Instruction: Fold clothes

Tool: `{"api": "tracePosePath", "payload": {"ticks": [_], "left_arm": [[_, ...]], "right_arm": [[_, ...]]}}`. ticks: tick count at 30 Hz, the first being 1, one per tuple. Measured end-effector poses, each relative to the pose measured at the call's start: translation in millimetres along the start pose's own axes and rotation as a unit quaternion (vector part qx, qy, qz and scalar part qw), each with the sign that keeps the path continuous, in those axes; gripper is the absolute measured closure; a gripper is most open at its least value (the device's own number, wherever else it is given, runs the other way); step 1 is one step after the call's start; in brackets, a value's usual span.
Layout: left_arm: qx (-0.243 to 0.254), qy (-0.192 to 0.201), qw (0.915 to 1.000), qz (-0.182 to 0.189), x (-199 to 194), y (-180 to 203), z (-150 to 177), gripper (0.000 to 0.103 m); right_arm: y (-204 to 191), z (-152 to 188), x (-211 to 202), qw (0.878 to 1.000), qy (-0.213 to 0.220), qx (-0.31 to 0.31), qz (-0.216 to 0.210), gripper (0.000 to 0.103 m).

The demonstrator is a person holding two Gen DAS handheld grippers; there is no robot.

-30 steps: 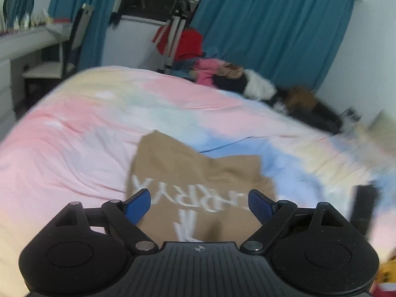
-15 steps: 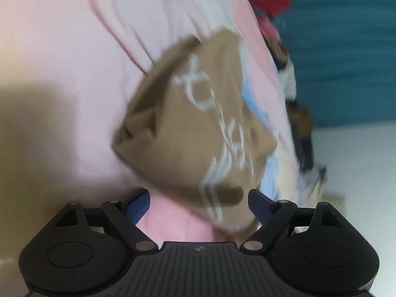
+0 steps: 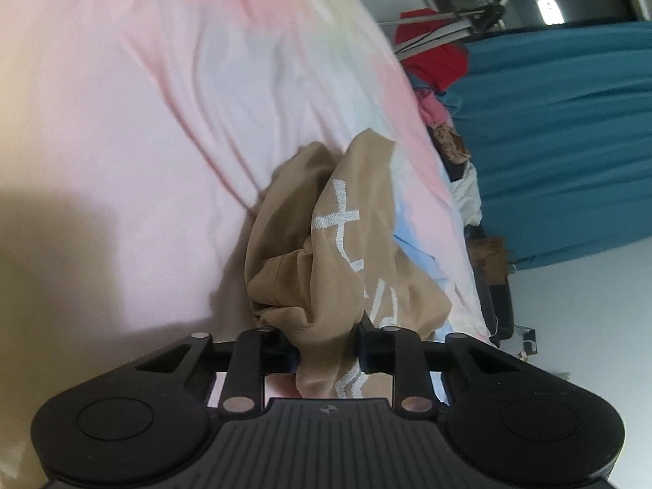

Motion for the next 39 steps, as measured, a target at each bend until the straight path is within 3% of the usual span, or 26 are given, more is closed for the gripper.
{"api": "tracePosePath", "payload": {"ticks": [2, 5, 6, 8, 10, 12, 15, 17, 20, 23, 26, 33, 36, 39], "left_arm": [[0.002, 0.002, 1.0, 0.0, -2, 0, -1, 0.078], [0.002, 0.003, 1.0, 0.001, -4, 0, -2, 0.079], [0.002, 0.003, 1.0, 0.001, -5, -1, -2, 0.079], [0.004, 0.005, 1.0, 0.001, -7, -1, -1, 0.079], [0.005, 0.006, 1.0, 0.001, -8, -2, -2, 0.079], [0.005, 0.006, 1.0, 0.0, -9, -2, -2, 0.079], [0.003, 0.007, 1.0, 0.001, -10, -2, -2, 0.079], [0.002, 0.008, 1.0, 0.003, -10, -1, -3, 0.079], [-0.002, 0.008, 0.9999, 0.006, -8, 0, -5, 0.079], [-0.009, 0.01, 0.9998, 0.016, -9, 1, -6, 0.082], [-0.007, 0.018, 0.9994, 0.029, -11, 6, -8, 0.083], [0.004, 0.032, 0.9984, 0.047, -16, 15, -10, 0.085], [0.008, 0.035, 0.9983, 0.047, -18, 15, -9, 0.085], [0.016, 0.038, 0.9981, 0.045, -19, 15, -8, 0.085]], "right_arm": [[-4, -4, -9, 0.999, 0.024, -0.016, 0.015, 0.073], [-8, -16, -29, 0.997, 0.072, 0.017, -0.022, 0.073], [-8, -19, -36, 0.995, 0.078, 0.047, -0.051, 0.073], [-5, -19, -42, 0.982, 0.061, 0.13, -0.123, 0.062], [-1, -7, -37, 0.952, 0.002, 0.229, -0.204, 0.026], [4, 6, -34, 0.927, -0.037, 0.292, -0.234, 0.022], [12, 18, -37, 0.898, -0.066, 0.349, -0.26, 0.021], [8, 28, -36, 0.855, -0.118, 0.407, -0.3, 0.018], [-6, 42, -29, 0.803, -0.161, 0.447, -0.358, 0.018], [-18, 54, -16, 0.815, -0.181, 0.429, -0.346, 0.018], [-13, 63, 1, 0.811, -0.184, 0.45, -0.325, 0.018], [36, 56, -2, 0.828, -0.079, 0.499, -0.243, 0.021], [49, 55, -5, 0.837, -0.052, 0.501, -0.216, 0.029], [51, 57, -2, 0.843, -0.048, 0.496, -0.203, 0.044]]}}
Point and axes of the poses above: each gripper's, at about its wrist camera, not at the fingertips, and x roughly the way its jaws point, y to its right, z to its underside, the point moved 7 cm from there along x, roughly the way its jaws point, and after that the axes turned 5 degrees about -x, right-handed, at the moved point
